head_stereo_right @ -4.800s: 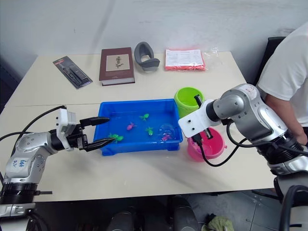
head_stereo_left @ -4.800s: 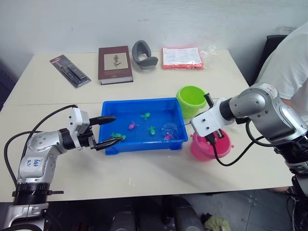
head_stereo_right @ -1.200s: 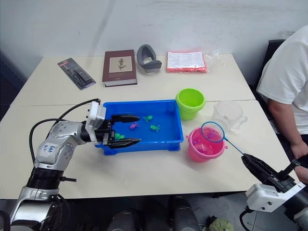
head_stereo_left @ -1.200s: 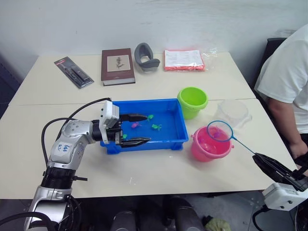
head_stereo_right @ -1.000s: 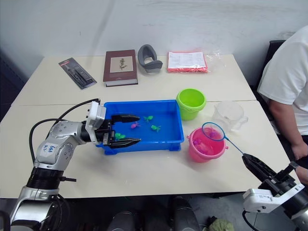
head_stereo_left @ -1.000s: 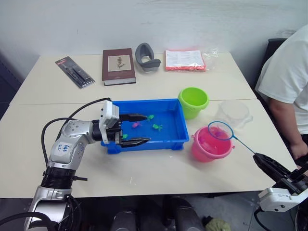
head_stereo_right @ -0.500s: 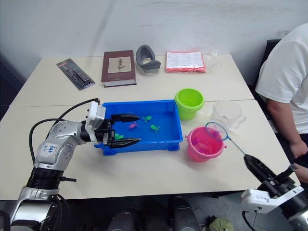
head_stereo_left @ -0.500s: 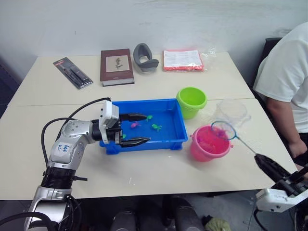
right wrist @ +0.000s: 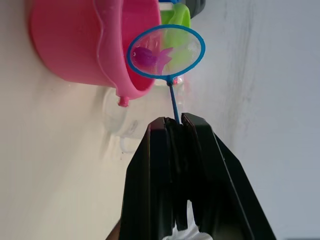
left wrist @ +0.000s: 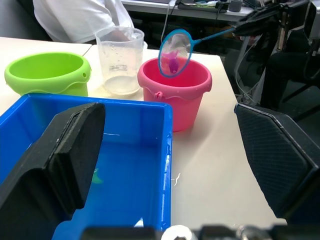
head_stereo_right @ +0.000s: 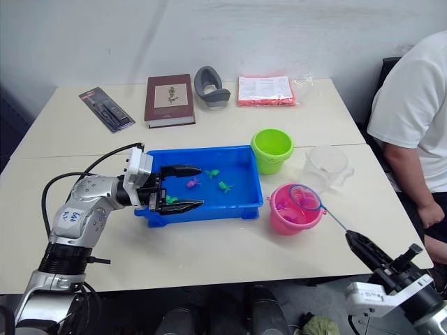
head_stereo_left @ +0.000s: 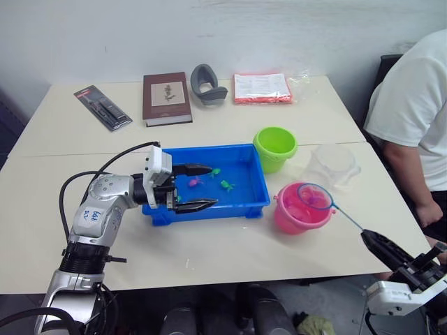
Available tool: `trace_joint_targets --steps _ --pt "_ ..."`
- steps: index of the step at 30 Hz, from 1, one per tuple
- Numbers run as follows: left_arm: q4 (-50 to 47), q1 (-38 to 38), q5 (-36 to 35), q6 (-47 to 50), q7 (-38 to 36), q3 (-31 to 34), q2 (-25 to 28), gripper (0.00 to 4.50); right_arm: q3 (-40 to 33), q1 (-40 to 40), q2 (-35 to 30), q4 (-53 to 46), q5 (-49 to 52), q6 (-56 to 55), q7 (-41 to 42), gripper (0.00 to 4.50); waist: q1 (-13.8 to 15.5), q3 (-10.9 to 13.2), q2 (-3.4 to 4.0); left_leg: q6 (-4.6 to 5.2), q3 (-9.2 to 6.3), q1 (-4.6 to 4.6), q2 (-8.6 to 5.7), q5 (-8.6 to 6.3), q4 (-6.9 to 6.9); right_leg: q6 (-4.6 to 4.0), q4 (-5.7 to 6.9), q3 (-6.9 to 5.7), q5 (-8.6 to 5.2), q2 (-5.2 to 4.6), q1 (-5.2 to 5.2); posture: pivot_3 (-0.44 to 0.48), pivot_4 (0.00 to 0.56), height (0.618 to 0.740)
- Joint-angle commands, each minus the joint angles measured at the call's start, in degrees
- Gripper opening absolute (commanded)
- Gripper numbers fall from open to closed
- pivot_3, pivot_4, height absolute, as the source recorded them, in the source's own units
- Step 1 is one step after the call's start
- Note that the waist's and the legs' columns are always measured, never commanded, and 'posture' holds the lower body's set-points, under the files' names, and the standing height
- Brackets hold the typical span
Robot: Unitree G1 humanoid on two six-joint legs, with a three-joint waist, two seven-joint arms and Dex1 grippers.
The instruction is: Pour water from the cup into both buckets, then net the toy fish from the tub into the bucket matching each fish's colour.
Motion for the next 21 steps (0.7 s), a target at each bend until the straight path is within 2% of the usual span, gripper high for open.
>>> trace_joint_targets --steps 1,4,7,13,15,17,21 --pt "-0.6 0.2 -0.4 -0.5 -0.1 1.1 0.2 4.44 -2.1 -1.3 1.2 1.5 -2.7 2.3 -4.7 0.0 -0.1 0.0 -0.01 -0.01 0.0 0.0 0.0 0.01 -0.01 0.0 -0.02 0.0 0.0 0.0 0.0 0.0 0.15 0.74" --pt "-0.8 0.5 -0.3 -0.7 -0.2 1.0 0.0 4.44 2.8 0.2 2.4 2.3 -4.2 0.1 -5.9 0.0 -0.1 0.0 -0.02 -0.04 0.02 0.03 -0.01 0.01 -0.07 -0.02 -0.01 0.04 -0.01 0.0 0.0 0.0 0.15 0.74" --pt "-0.6 0.4 -0.3 -1.1 0.3 1.4 -0.3 4.44 0.6 -1.0 5.6 -0.3 -5.7 4.4 -9.5 0.0 0.0 0.0 -0.02 -0.19 0.0 0.13 -0.02 0.14 -0.46 -0.09 -0.08 0.03 -0.06 0.01 -0.02 0.0 0.15 0.74" --pt "-0.1 0.0 -0.1 -1.2 0.2 1.3 -0.3 4.44 2.1 -1.2 3.3 0.3 -2.7 5.0 -9.9 0.0 -0.1 0.0 -0.02 -0.22 0.01 0.14 -0.02 0.14 -0.48 -0.1 -0.06 0.03 -0.07 0.02 -0.02 0.0 0.15 0.74" --pt "0.1 0.0 0.1 -1.3 0.2 1.5 0.0 4.44 2.8 -1.9 1.0 -0.3 3.7 6.1 -7.4 0.0 -0.2 0.0 -0.02 -0.22 0.02 0.14 -0.02 0.14 -0.49 -0.1 -0.06 0.03 -0.07 0.02 -0.03 0.0 0.15 0.74" --pt "0.2 0.3 0.0 -1.2 -0.2 2.1 1.1 4.44 7.5 -2.4 -3.1 -1.6 18.2 10.7 -0.7 0.0 -0.3 0.0 -0.02 -0.2 0.03 0.16 -0.03 0.15 -0.48 -0.1 -0.06 0.05 -0.07 0.02 -0.02 0.0 0.15 0.74" --pt "0.0 1.9 -0.1 -1.0 -0.3 3.5 3.1 4.44 14.3 -4.6 -10.0 -6.1 39.0 20.7 10.1 0.0 -0.3 0.0 -0.05 -0.17 0.01 0.2 0.01 0.17 -0.49 -0.1 -0.04 0.05 -0.07 0.05 -0.01 0.0 0.15 0.74"
